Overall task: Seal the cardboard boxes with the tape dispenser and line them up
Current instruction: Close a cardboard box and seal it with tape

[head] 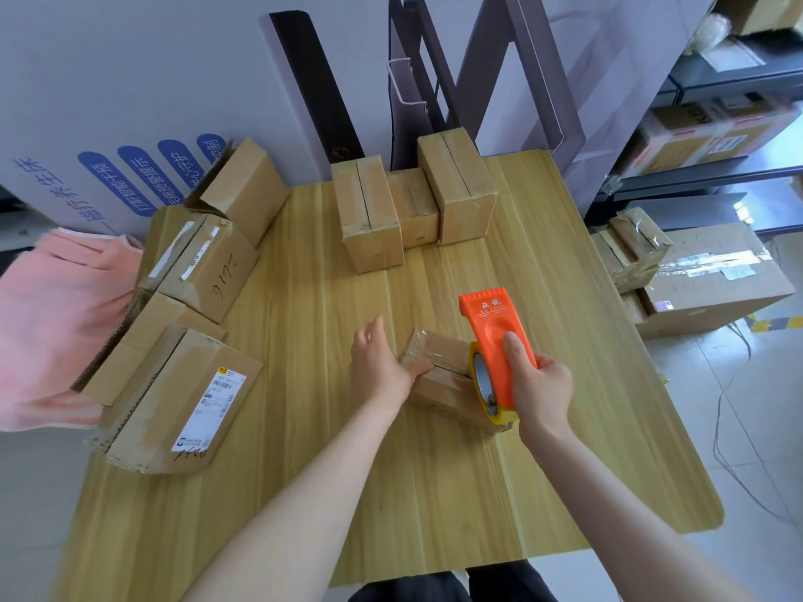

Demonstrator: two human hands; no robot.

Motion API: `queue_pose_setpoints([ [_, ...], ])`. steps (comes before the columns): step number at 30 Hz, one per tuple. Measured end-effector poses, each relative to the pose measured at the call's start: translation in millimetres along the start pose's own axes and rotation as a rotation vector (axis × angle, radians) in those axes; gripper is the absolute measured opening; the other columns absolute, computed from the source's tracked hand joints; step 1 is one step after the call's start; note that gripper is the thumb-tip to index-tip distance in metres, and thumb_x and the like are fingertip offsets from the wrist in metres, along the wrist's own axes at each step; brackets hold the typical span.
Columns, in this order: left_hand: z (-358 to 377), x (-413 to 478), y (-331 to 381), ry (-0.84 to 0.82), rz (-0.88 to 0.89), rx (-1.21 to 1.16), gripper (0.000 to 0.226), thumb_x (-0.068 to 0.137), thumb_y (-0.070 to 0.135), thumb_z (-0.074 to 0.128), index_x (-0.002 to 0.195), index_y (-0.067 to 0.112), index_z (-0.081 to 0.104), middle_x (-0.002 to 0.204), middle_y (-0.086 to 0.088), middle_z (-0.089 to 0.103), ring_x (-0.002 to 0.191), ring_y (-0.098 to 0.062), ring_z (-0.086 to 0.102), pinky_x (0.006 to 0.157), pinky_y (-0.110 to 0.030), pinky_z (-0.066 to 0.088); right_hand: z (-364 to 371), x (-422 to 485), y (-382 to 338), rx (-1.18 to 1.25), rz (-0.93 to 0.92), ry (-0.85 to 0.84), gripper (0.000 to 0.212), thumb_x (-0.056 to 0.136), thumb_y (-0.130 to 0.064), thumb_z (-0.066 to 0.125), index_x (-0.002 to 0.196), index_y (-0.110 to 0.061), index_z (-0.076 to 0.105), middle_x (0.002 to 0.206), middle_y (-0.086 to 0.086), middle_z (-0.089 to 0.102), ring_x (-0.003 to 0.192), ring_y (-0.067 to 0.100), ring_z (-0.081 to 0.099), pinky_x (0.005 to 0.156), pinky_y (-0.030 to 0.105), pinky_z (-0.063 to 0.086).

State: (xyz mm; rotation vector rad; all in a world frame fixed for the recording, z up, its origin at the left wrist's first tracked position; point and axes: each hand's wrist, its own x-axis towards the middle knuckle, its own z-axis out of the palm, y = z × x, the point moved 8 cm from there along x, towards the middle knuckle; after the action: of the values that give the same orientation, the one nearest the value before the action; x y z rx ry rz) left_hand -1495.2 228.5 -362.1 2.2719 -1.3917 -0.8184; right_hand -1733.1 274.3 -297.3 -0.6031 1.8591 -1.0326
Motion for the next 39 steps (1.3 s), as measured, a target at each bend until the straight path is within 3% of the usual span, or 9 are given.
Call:
queue_pose_setpoints([
  [2,-5,-27,-9,0.16,0.128,-0.067,0.062,0.081,0.035,0.073,0.137,0.021,0.049,0.139,0.003,0.049,0.127,-0.018,0.047,0.102,-0.032,0.041,0,0,0,-0.006,-0.012,0.005,0.043,0.09,-0.035,0.064,0.059,-0.006,0.057,0.05,0.003,0.054,0.031,0.003,0.05,0.029,0.014,0.034],
  [5,16,-44,-30,0.077,0.05,-0.255,0.035,0.095,0.032,0.057,0.129,0.027,0.059,0.123,0.005,0.064,0.113,-0.016,0.06,0.087,-0.021,0.042,0,-1,-2,-0.02,-0.03,0.012,0.044,0.09,-0.034,0.064,0.059,-0.004,0.055,0.048,0.003,0.051,0.032,0.005,0.048,0.03,0.013,0.032],
  [13,48,-39,-51,-0.054,-0.228,-0.38,0.057,0.096,0.055,0.034,0.132,0.014,0.053,0.125,-0.004,0.063,0.117,-0.027,0.057,0.093,-0.033,0.045,3,1,-1,-0.035,-0.017,0.015,0.044,0.088,-0.04,0.065,0.061,-0.007,0.06,0.052,0.004,0.057,0.04,0.013,0.053,0.032,0.016,0.037],
  [16,43,-51,-64,0.12,-0.363,-0.475,0.07,0.088,0.059,0.051,0.136,0.008,0.046,0.132,-0.011,0.056,0.124,-0.029,0.051,0.101,-0.037,0.04,1,-2,-2,-0.028,-0.027,0.015,0.042,0.089,-0.037,0.065,0.062,-0.004,0.059,0.051,0.005,0.055,0.038,0.014,0.052,0.029,0.015,0.035],
  [18,32,-68,-71,0.331,-0.465,-0.57,0.06,0.081,0.042,0.071,0.127,0.007,0.054,0.122,-0.011,0.059,0.114,-0.027,0.055,0.095,-0.034,0.042,1,-2,-1,-0.031,-0.027,0.019,0.042,0.089,-0.037,0.064,0.063,-0.004,0.059,0.051,0.005,0.055,0.034,0.009,0.052,0.029,0.014,0.035],
  [21,37,-81,-69,0.386,-0.522,-0.746,0.033,0.081,0.032,0.074,0.107,0.012,0.069,0.102,-0.002,0.07,0.094,-0.018,0.064,0.083,-0.028,0.048,1,0,1,-0.057,-0.029,0.022,0.044,0.088,-0.041,0.065,0.064,-0.005,0.061,0.054,0.005,0.057,0.038,0.007,0.052,0.035,0.016,0.039],
  [32,29,-48,-38,0.111,-0.189,-0.312,0.041,0.099,0.024,0.043,0.137,0.012,0.051,0.131,-0.005,0.059,0.122,-0.022,0.054,0.096,-0.028,0.041,3,5,0,-0.058,-0.026,0.013,0.044,0.088,-0.041,0.065,0.059,-0.009,0.057,0.052,0.002,0.055,0.045,0.015,0.052,0.035,0.016,0.039],
  [36,10,-33,17,0.165,0.278,0.02,0.052,0.09,-0.002,0.046,0.14,0.013,0.045,0.147,-0.001,0.044,0.141,-0.018,0.03,0.116,-0.03,0.023,3,1,0,-0.022,-0.028,-0.008,0.042,0.09,-0.036,0.064,0.062,-0.005,0.058,0.05,0.004,0.054,0.031,0.006,0.051,0.029,0.013,0.034],
  [39,34,-14,70,-0.121,0.478,0.119,0.055,0.093,0.003,0.044,0.146,0.019,0.037,0.154,0.003,0.032,0.145,-0.016,0.02,0.119,-0.032,0.015,-5,2,3,0.047,-0.003,0.015,0.041,0.089,-0.036,0.065,0.06,-0.007,0.057,0.054,0.004,0.053,0.038,0.01,0.049,0.036,0.016,0.037],
])
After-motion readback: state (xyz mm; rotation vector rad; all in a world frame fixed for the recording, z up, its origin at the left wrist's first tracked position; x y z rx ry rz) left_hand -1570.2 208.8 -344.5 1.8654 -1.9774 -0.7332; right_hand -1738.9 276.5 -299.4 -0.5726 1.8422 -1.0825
